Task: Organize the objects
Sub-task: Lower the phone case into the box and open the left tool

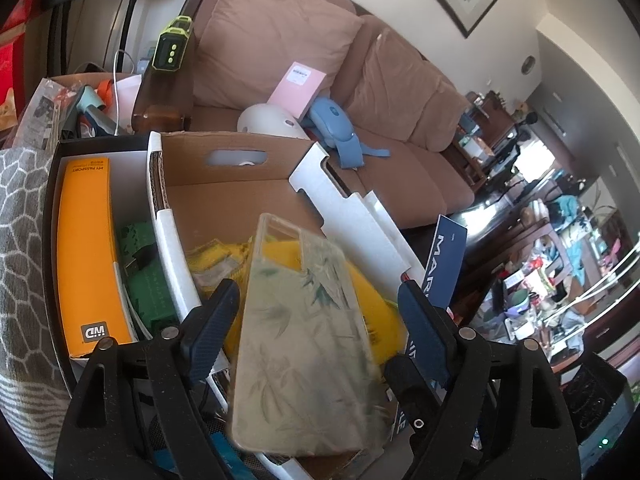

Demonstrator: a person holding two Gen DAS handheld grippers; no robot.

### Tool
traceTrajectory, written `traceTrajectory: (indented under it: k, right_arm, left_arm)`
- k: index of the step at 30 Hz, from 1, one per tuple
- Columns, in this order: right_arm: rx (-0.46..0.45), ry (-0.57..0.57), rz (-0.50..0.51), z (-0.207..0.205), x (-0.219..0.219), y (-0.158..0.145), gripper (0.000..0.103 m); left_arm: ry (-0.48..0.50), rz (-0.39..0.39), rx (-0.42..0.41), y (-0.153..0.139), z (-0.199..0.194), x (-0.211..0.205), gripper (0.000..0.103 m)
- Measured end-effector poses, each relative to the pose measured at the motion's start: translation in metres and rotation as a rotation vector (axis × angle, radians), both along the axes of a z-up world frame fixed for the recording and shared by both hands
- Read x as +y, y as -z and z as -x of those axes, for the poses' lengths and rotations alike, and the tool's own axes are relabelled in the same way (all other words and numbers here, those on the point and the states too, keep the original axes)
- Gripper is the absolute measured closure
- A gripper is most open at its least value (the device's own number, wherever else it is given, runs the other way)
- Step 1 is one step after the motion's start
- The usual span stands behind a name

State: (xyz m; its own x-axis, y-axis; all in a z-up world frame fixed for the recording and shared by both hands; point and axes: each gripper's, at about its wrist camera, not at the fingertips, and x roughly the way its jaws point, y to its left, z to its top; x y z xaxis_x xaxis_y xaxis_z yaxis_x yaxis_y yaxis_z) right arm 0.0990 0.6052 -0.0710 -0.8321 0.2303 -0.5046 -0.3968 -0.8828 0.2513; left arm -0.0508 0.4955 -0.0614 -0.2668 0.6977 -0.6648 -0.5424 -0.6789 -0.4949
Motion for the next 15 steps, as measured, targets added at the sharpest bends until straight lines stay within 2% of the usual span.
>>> traceTrajectory:
  k: [15]
  right_arm:
    - [-0.006, 0.0, -0.002, 0.0015, 0.0002, -0.0006, 0.029]
  left_arm:
    - [-0.007, -0.02, 0.032, -0.0031, -0.0062, -0.0054, 0.024]
